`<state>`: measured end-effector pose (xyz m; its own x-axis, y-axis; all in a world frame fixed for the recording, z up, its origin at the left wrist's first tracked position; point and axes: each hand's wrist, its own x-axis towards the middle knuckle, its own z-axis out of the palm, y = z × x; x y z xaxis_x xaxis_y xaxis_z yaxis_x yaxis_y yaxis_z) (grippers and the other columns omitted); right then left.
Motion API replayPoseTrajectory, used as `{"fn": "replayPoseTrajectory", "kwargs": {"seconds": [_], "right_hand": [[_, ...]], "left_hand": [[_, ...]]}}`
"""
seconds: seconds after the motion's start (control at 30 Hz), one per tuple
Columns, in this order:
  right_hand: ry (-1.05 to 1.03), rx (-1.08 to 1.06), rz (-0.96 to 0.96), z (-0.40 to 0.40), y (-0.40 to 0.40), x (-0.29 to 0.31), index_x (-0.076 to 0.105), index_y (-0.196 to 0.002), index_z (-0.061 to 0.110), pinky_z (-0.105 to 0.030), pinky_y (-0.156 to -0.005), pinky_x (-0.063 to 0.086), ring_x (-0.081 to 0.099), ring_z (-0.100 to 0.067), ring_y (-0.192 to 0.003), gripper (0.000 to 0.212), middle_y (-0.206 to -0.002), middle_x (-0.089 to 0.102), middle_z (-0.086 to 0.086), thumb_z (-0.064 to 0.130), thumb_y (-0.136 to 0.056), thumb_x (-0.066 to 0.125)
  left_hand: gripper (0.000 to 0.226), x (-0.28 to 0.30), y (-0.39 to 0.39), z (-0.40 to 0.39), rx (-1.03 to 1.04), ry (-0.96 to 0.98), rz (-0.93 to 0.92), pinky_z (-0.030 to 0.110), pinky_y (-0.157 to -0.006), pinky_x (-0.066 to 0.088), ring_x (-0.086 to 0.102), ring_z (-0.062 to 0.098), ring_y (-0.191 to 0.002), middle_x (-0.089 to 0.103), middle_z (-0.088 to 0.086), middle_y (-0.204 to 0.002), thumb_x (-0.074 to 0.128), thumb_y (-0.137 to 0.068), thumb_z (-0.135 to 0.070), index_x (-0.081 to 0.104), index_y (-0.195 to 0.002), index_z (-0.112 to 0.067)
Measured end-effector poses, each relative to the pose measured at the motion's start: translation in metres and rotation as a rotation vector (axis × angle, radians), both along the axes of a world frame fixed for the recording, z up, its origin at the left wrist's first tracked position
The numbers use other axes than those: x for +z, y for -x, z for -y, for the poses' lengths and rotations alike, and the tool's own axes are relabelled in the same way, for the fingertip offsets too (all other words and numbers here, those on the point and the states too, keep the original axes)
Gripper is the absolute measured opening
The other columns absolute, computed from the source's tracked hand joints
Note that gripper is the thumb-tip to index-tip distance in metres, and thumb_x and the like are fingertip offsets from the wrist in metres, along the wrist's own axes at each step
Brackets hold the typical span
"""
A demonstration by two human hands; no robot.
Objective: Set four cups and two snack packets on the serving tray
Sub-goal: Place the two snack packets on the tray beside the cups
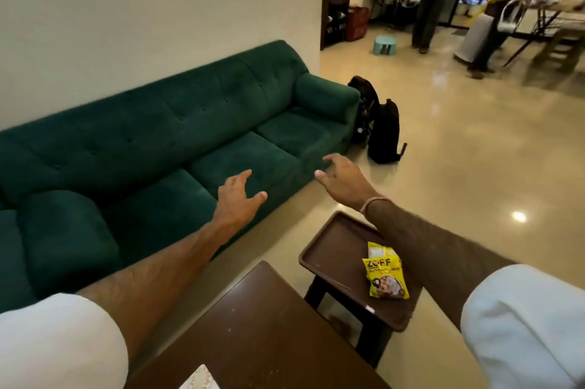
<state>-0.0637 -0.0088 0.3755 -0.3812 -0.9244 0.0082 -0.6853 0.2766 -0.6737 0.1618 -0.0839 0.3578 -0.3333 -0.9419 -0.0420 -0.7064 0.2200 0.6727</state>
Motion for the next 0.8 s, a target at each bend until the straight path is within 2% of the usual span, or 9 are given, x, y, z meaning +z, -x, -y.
{"fn": "replayPoseTrajectory", "kwargs": {"seconds": [0.23,0.37,0.5,0.6,0.8], "right_hand": [[-0.134,-0.095,0.041,-0.02,0.102,-0.115,0.051,-0.133,0.008,-0.035,-0.103,0.041,0.054,-0.03,-0.124,0.045,-0.139,0.053,-0.013,0.033,-0.097,0.057],[-0.239,-0.133,0.092,-0.035,0.152,-0.181,0.051,-0.133,0.009,-0.039,-0.104,0.043,0.054,-0.032,-0.123,0.044,-0.138,0.053,-0.014,0.033,-0.097,0.057],[-0.316,-0.17,0.124,-0.049,0.196,-0.246,0.052,-0.131,0.009,-0.033,-0.101,0.04,0.053,-0.032,-0.124,0.043,-0.134,0.056,-0.014,0.034,-0.096,0.058],[-0.365,-0.182,0.136,-0.059,0.22,-0.288,0.051,-0.131,0.011,-0.03,-0.095,0.038,0.053,-0.03,-0.124,0.043,-0.133,0.057,-0.012,0.035,-0.096,0.058],[-0.427,-0.196,0.22,-0.072,0.256,-0.362,0.048,-0.132,0.005,-0.043,-0.103,0.044,0.056,-0.033,-0.121,0.054,-0.129,0.059,-0.018,0.031,-0.089,0.069]], "left_hand": [[0.069,-0.113,0.1,-0.004,-0.053,-0.175,0.086,0.046,-0.115,0.031,0.03,0.029,-0.141,0.035,0.011,-0.153,0.063,-0.091,-0.034,0.032,-0.152,-0.021],[0.068,-0.177,0.156,-0.01,-0.104,-0.252,0.133,0.045,-0.111,0.035,0.033,0.029,-0.139,0.036,0.009,-0.152,0.062,-0.092,-0.038,0.033,-0.151,-0.024],[0.066,-0.238,0.211,-0.017,-0.15,-0.349,0.11,0.046,-0.104,0.045,0.042,0.028,-0.132,0.04,0.009,-0.148,0.064,-0.091,-0.039,0.036,-0.149,-0.025],[0.069,-0.278,0.245,-0.024,-0.183,-0.4,0.144,0.045,-0.109,0.04,0.04,0.03,-0.137,0.038,0.011,-0.151,0.065,-0.09,-0.037,0.035,-0.151,-0.023],[0.072,-0.356,0.299,-0.035,-0.186,-0.53,0.15,0.04,-0.11,0.038,0.043,0.03,-0.137,0.043,0.016,-0.149,0.071,-0.087,-0.03,0.038,-0.149,-0.013]]}}
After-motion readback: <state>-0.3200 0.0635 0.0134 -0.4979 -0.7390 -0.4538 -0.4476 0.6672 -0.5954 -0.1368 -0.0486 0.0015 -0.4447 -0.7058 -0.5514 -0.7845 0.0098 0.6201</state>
